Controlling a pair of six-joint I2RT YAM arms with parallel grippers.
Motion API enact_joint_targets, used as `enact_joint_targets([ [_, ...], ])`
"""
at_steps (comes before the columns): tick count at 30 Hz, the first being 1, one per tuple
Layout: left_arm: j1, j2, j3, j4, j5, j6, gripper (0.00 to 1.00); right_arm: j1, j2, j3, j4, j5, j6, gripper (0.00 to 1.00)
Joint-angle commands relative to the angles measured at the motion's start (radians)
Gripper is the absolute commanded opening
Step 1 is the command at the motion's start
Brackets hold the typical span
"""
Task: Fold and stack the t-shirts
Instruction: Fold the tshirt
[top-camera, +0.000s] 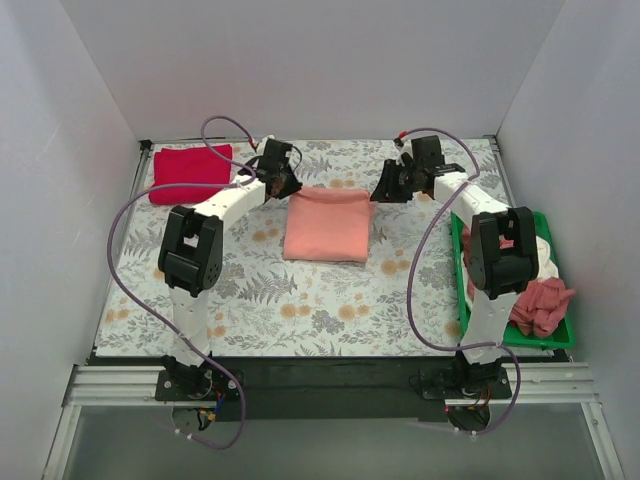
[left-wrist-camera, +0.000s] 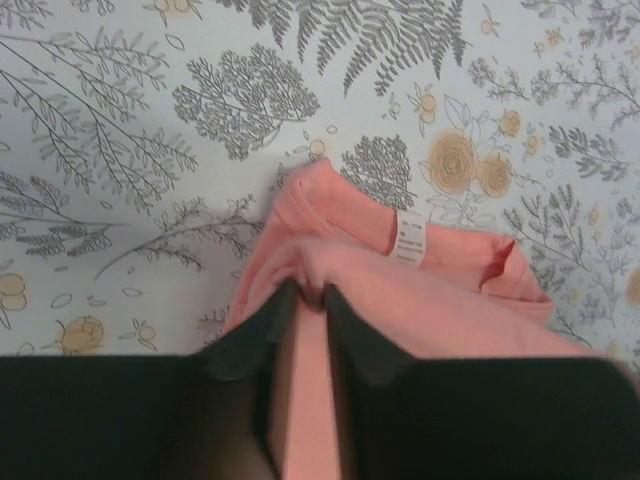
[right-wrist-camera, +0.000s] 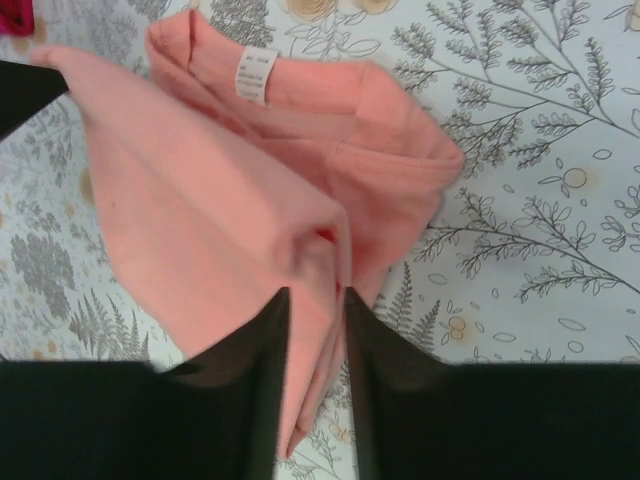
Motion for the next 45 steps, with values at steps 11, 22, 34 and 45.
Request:
enact_joint_targets([
  [11, 0.051, -0.075, -0.004, 0.03, 0.112, 0.008, 0.94, -0.031, -0.076, -0.019, 0.02, -0.095, -0.089, 0.98],
  [22, 0.028, -0.181, -0.239, 0.159, 0.414, -0.082, 0.95, 0.076, -0.211, -0.298, 0.261, -0.272, 0.036, 0.98],
  [34, -0.015, -0.238, -0.498, 0.233, 0.456, -0.118, 0.96, 0.164, -0.175, -0.531, 0.273, -0.033, 0.041, 0.98],
  [45, -0.077, -0.428, -0.789, 0.234, 0.419, -0.16, 0.96, 0.188, -0.243, -0.755, 0.298, 0.011, 0.015, 0.98],
])
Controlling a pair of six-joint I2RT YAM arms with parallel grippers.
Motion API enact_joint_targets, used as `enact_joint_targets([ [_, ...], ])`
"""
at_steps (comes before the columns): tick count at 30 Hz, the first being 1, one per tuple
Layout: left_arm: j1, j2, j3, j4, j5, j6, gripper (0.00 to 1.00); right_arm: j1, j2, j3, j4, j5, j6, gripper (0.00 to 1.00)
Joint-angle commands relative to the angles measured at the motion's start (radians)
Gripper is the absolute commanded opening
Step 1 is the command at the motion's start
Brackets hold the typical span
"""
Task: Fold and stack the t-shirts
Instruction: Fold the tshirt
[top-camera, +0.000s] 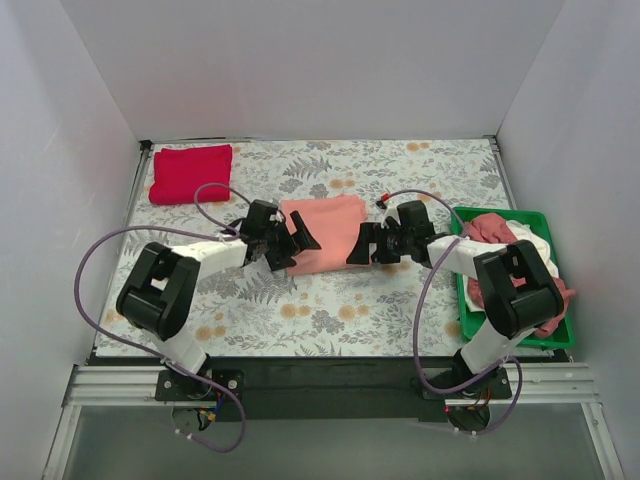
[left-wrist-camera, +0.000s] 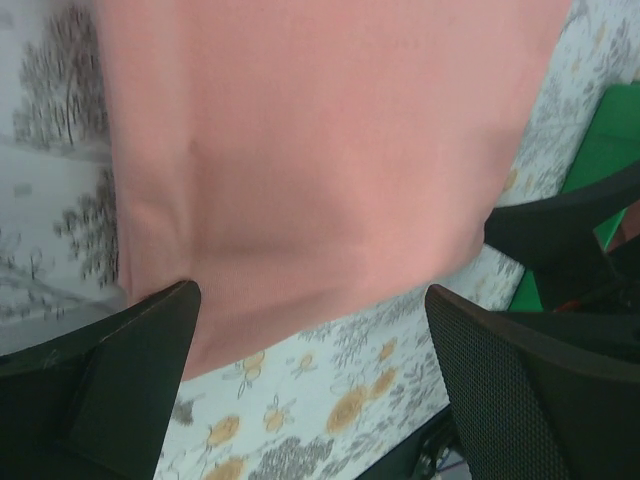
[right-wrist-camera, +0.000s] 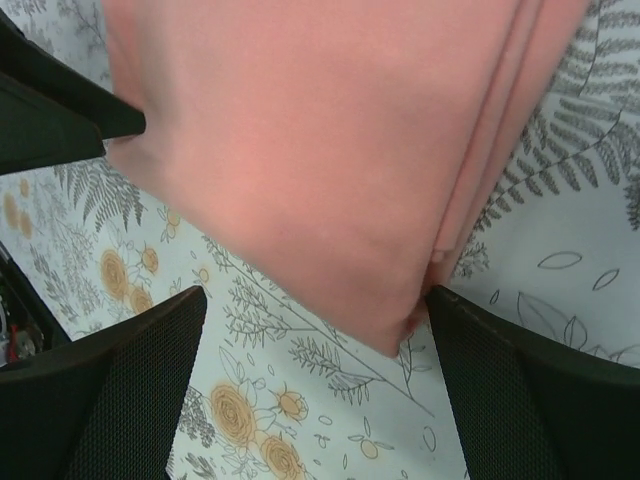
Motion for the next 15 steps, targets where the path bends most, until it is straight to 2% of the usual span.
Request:
enact_joint_targets([
  [1, -0.046, -0.099, -0.103, -0.062, -0.033, -0.019, 0.96, 0.027, -0.022, -0.105, -0.12, 0.083, -0.023, 0.98],
  [6, -0.093, -0.255, -0.247, -0.104, -0.047, -0.068, 0.97, 0.094, -0.151, -0.255, -0.121, 0.103, 0.001, 0.98],
  [10, -0.15, -0.482, -0.351, -0.174, -0.068, -0.105, 0.97, 0.131, -0.291, -0.363, -0.123, 0.102, 0.037, 0.98],
  [15, -0.166, -0.687, -0.308, -0.3, -0.156, -0.054, 0.97, 0.133, -0.523, -0.319, -0.315, 0.183, -0.029, 0.98],
])
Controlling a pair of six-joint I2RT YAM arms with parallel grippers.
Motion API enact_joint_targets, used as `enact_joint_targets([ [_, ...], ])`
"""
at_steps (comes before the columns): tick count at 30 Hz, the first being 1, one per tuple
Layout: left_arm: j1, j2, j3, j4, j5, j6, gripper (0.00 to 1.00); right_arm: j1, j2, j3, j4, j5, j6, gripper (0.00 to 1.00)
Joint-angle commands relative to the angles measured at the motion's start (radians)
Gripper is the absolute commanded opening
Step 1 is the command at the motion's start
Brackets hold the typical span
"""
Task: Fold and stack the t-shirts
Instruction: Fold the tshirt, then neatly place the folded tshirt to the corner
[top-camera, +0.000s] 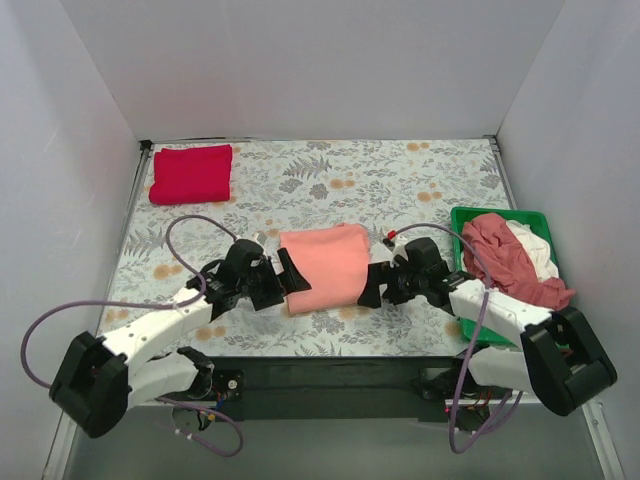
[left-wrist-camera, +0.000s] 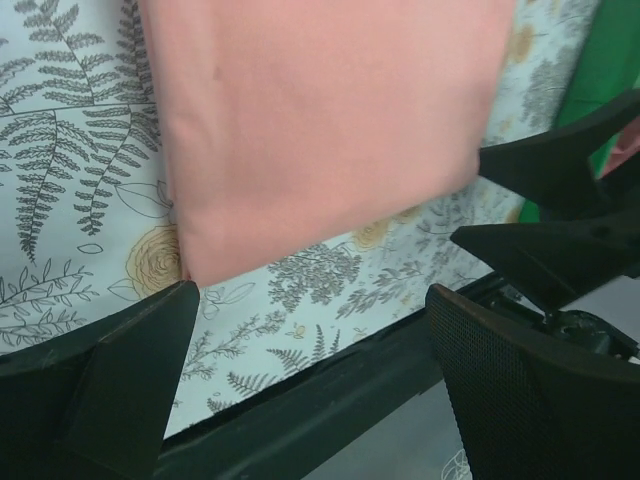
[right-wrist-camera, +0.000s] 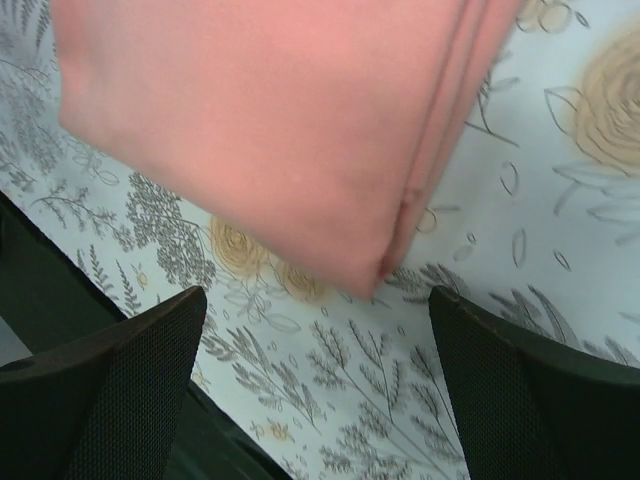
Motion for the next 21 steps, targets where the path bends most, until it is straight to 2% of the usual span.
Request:
enact_joint_targets([
  [1, -0.006, -0.128, 0.054, -0.087, -0.097, 0.034, 0.97, 0.002, -0.124, 0.054, -0.249, 0.109, -0.038, 0.98],
  [5, -0.006, -0.151, 0.094, -0.124, -0.272, 0.028, 0.97, 0.001, -0.258, 0.111, -0.294, 0.152, -0.041, 0.98],
  [10, 0.001, 0.032, 0.233, -0.279, -0.467, -0.009, 0.98, -0.001, -0.379, 0.123, -0.35, 0.215, -0.024, 0.99],
  [13, 0.006, 0.135, 0.284, -0.284, -0.481, 0.009, 0.98, 0.001, -0.407, 0.119, -0.377, 0.238, -0.024, 0.98],
  [15, 0.012, 0.178, 0.296, -0.246, -0.464, 0.028, 0.89, 0.001, -0.414, 0.118, -0.392, 0.247, -0.022, 0.98],
  [18, 0.024, 0.252, 0.319, -0.21, -0.432, 0.057, 0.81, -0.001, -0.417, 0.122, -0.415, 0.258, -0.024, 0.98],
  [21, 0.035, 0.312, 0.334, -0.175, -0.426, 0.086, 0.81, -0.001, -0.42, 0.122, -0.429, 0.265, -0.03, 0.98],
])
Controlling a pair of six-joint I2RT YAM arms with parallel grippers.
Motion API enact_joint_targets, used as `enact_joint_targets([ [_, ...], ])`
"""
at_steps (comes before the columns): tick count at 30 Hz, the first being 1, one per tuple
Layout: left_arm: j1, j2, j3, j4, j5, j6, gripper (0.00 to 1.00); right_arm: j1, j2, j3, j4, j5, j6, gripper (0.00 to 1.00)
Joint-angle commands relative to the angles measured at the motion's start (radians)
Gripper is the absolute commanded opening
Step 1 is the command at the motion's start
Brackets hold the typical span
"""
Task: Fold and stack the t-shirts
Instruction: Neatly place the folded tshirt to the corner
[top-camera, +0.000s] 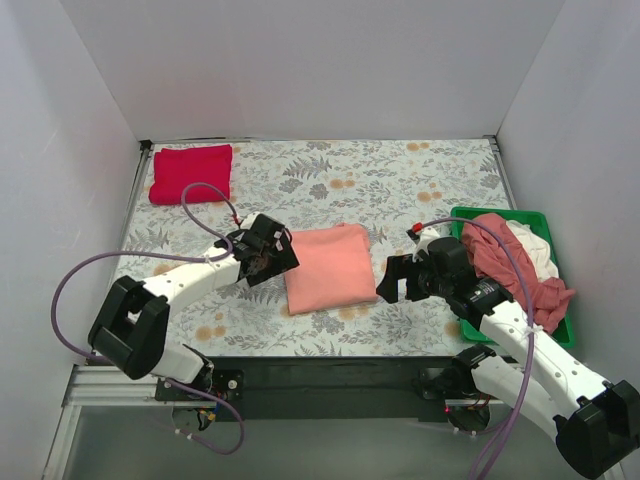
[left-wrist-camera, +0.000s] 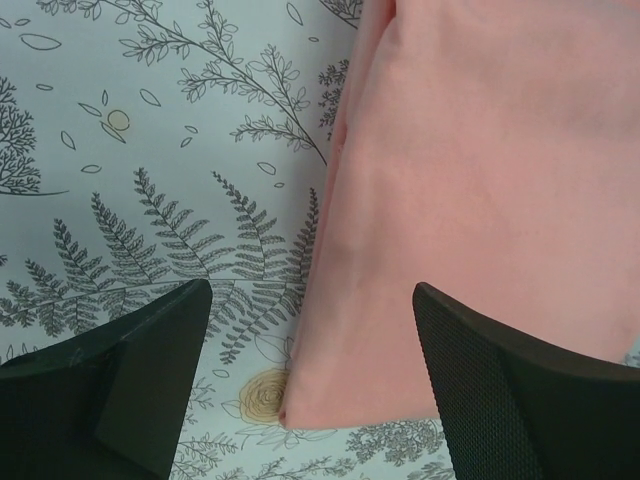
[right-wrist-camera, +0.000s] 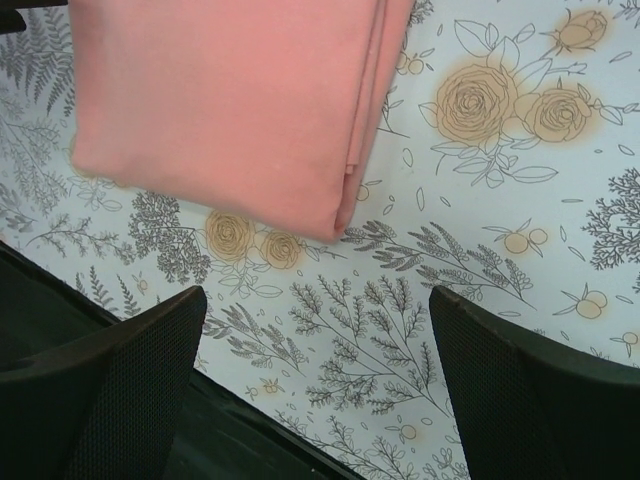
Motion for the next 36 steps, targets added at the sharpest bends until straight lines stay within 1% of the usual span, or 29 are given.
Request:
enact_joint_targets([
  [1, 0.017, 0.05, 0.058, 0.034, -0.011, 0.046, 0.8, 0.001, -0.019, 0.027, -0.034, 0.032, -0.014, 0.98],
  [6, 0.023, 0.149, 0.097, 0.048, 0.029, 0.058, 0.78, 0.001, -0.011, 0.027, -0.037, 0.034, -0.015, 0.98],
  [10, 0.021, 0.216, 0.129, 0.051, 0.031, 0.075, 0.72, 0.0, -0.011, 0.032, -0.044, 0.037, -0.02, 0.98],
  [15, 0.02, 0.268, 0.156, 0.048, 0.04, 0.09, 0.68, 0.0, -0.016, 0.033, -0.052, 0.05, -0.023, 0.98],
  [16, 0.02, 0.285, 0.158, 0.049, 0.046, 0.093, 0.65, 0.0, -0.016, 0.032, -0.052, 0.058, -0.024, 0.98],
  [17, 0.02, 0.296, 0.161, 0.052, 0.054, 0.095, 0.61, -0.002, -0.013, 0.029, -0.052, 0.061, -0.024, 0.98],
  [19, 0.015, 0.325, 0.167, 0.059, 0.068, 0.108, 0.59, 0.0, -0.005, 0.027, -0.052, 0.081, -0.027, 0.98],
  [23, 0.0, 0.373, 0.189, 0.054, 0.037, 0.122, 0.56, -0.002, 0.01, 0.024, -0.052, 0.084, -0.027, 0.99],
  [24, -0.009, 0.383, 0.19, 0.052, 0.031, 0.121, 0.52, -0.002, 0.013, 0.022, -0.054, 0.089, -0.027, 0.98],
  [28, -0.022, 0.431, 0.199, 0.028, -0.001, 0.104, 0.5, 0.0, 0.018, 0.009, -0.054, 0.158, -0.032, 0.98],
  [30, -0.029, 0.452, 0.19, 0.026, 0.0, 0.096, 0.49, -0.002, 0.02, 0.005, -0.052, 0.167, -0.034, 0.98],
  [33, -0.043, 0.479, 0.195, 0.022, -0.003, 0.096, 0.38, -0.002, 0.018, -0.005, -0.052, 0.19, -0.035, 0.98],
  [34, -0.048, 0.483, 0.198, 0.02, -0.004, 0.096, 0.26, -0.003, 0.02, -0.007, -0.051, 0.204, -0.038, 0.98],
  [36, -0.054, 0.489, 0.206, 0.019, -0.007, 0.095, 0.17, -0.005, 0.02, -0.011, -0.051, 0.21, -0.046, 0.98],
])
